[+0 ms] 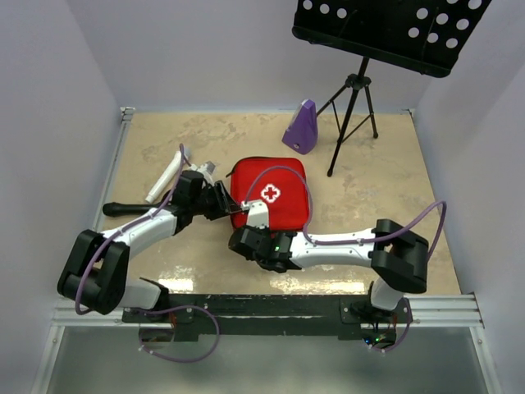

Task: Organize the medicine kit

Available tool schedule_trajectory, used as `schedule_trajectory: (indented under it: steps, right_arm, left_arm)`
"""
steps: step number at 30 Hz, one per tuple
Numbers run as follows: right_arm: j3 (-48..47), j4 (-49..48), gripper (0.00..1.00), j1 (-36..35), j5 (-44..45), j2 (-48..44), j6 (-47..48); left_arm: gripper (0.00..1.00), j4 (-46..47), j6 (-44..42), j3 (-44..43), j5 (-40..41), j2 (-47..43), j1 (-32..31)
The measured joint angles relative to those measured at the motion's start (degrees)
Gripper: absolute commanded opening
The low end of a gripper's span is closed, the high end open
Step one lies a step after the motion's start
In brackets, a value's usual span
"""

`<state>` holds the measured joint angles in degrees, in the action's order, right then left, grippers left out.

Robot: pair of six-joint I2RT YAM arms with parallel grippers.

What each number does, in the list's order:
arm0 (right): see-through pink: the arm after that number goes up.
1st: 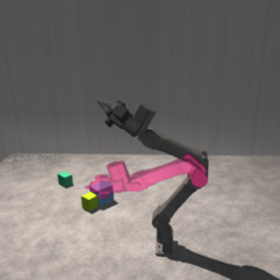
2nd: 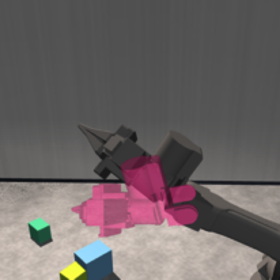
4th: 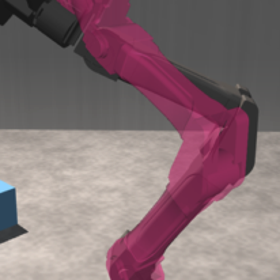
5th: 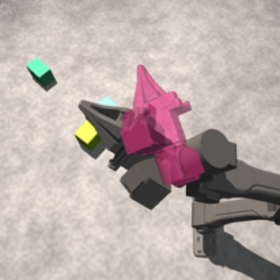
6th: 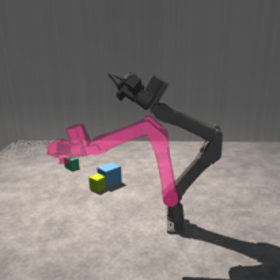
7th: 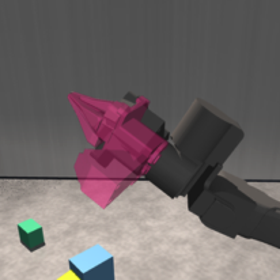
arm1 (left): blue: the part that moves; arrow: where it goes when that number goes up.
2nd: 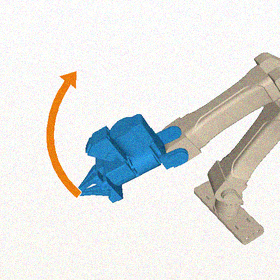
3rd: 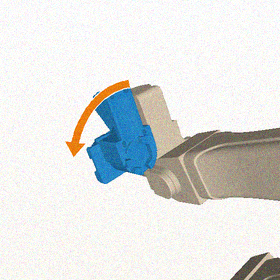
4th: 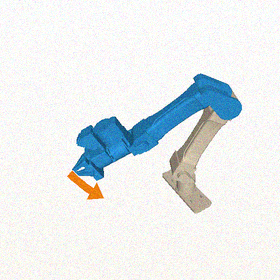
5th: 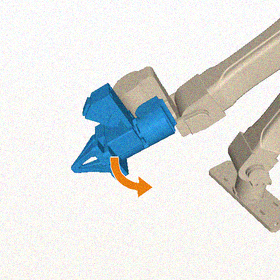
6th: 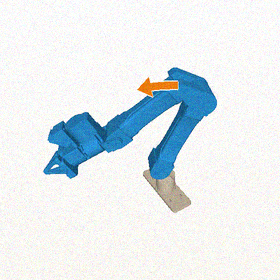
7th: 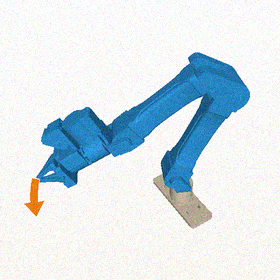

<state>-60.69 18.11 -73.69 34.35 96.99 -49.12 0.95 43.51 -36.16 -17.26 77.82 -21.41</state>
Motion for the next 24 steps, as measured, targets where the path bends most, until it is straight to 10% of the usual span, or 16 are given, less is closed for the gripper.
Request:
schedule_trajectory:
  steps: [16, 24]
  right_arm:
    - [21.66, 0.39, 0.0, 9.55, -4.0, -25.18, -13.16]
    - [11.54, 1.25, 0.0, 3.65, -2.99, -12.96, -7.85]
  left_arm:
    - [0.54, -1.44, -1.51, -3.37, -2.34, 3.34, 2.73]
    - [0.61, -8.04, -6.29, -13.22, 1.49, 8.59, 8.96]
